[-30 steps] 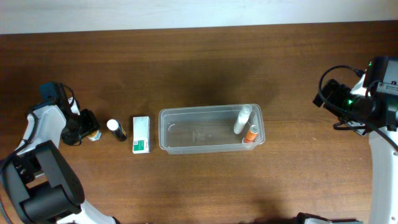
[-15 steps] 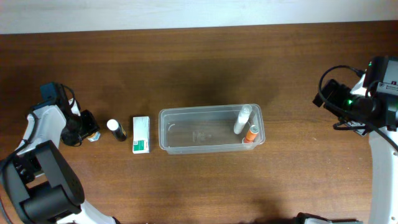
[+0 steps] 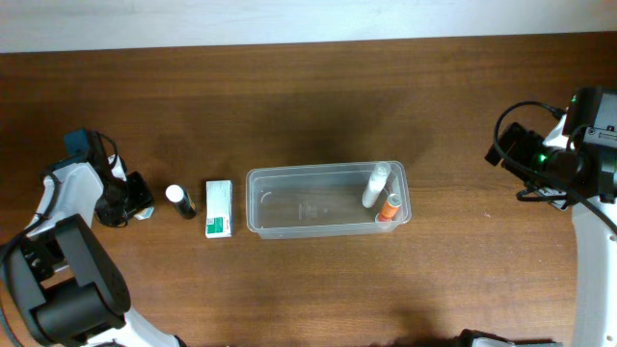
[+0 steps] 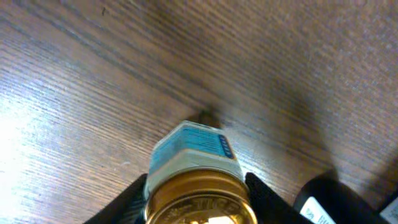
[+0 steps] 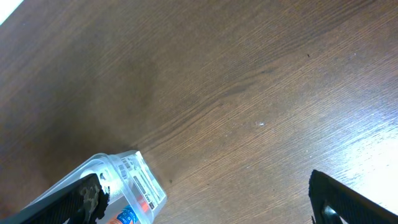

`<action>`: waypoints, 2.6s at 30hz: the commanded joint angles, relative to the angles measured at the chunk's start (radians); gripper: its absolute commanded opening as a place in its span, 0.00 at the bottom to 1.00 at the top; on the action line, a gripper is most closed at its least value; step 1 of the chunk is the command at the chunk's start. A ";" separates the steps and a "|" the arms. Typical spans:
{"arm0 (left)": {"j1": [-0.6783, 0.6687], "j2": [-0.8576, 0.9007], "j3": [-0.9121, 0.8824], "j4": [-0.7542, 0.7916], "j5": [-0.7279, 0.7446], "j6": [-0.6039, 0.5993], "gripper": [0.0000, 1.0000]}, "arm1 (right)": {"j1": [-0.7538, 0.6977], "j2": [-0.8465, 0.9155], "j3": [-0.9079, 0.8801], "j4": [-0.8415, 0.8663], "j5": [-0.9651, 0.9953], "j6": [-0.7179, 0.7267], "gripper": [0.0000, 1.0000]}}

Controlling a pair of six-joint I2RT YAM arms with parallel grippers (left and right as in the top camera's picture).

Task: Pack container
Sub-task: 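Reach the left gripper to the gold-lidded jar and grasp it, then lift the jar and place it inside the container, then release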

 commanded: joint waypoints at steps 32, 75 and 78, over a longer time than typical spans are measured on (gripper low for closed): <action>-0.734 -0.132 0.579 -0.380 0.079 0.061 0.26 | -0.006 0.003 0.006 0.000 -0.002 0.008 0.99; -1.054 0.296 0.476 -0.069 0.123 0.042 0.57 | -0.006 0.003 0.006 0.000 -0.002 0.008 0.98; -1.054 0.291 0.512 -0.113 0.122 0.042 0.59 | -0.006 0.003 0.006 0.000 -0.002 0.008 0.98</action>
